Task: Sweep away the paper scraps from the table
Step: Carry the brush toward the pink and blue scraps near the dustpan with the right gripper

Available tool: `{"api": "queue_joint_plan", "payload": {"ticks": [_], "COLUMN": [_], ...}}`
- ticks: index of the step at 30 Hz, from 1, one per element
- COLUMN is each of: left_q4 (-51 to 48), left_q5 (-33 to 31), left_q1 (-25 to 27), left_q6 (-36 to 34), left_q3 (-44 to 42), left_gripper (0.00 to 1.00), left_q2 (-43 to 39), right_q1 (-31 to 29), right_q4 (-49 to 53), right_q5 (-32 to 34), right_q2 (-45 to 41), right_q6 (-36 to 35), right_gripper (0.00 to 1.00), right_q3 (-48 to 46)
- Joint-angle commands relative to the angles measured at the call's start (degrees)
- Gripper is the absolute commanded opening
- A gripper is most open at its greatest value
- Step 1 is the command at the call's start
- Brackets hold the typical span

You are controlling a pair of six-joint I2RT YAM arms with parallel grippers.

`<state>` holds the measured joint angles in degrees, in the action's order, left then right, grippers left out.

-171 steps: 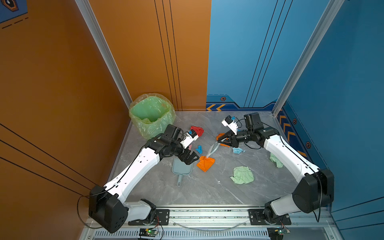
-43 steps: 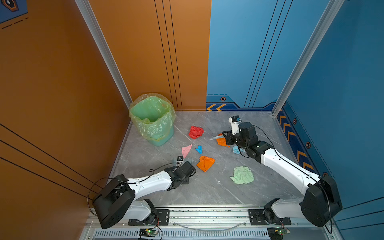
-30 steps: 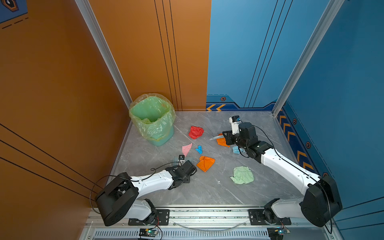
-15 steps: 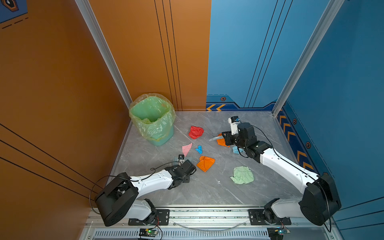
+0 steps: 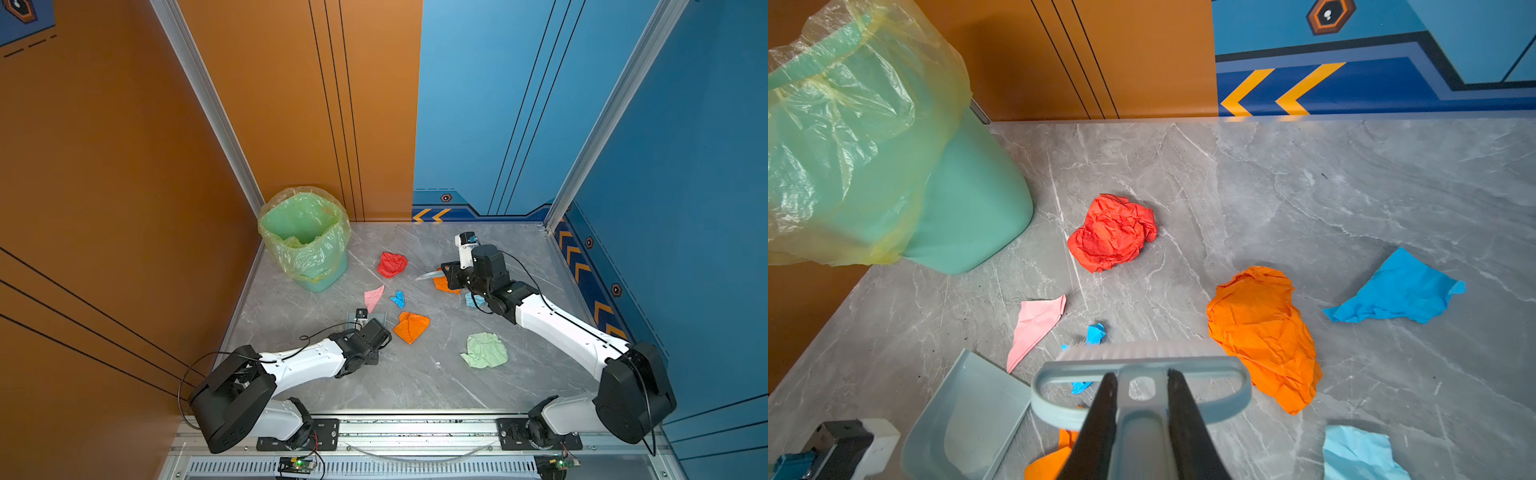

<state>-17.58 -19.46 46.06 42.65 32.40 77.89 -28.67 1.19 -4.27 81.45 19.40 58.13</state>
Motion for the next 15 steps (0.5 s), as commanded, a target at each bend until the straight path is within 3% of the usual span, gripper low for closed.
{"api": "queue_joint_plan", "payload": {"ticks": [1, 11, 13, 15], "left_q4": [-3.5, -5.7, -6.2, -6.6], "left_q5": [4.1, 5.0, 5.6, 6.1], "left_q1": [-0.5, -0.8, -0.8, -0.9], "left_q6": [-0.6, -1.4, -1.7, -2.0], "left_q3": [-0.5, -0.5, -0.4, -0.4], "left_gripper": [0.11, 0.10, 0.09, 0.08], "left_q2": [0.2, -0.2, -0.3, -0.6], "right_q1": [-1.1, -6.0, -7.5, -8.2], "right_q4": [-2.6, -4.0, -1.9, 0.1], "right_q5": [-0.3, 0.3, 4.1, 3.8], "right_q2": [1.4, 6.0, 7.6, 9.8], "right_q6": [2.6, 5.0, 7.2, 8.5], "right_gripper": [0.00, 0.00, 0.00, 0.00], "right_q3": [2.5, 6.1, 8.0, 10.5]}}
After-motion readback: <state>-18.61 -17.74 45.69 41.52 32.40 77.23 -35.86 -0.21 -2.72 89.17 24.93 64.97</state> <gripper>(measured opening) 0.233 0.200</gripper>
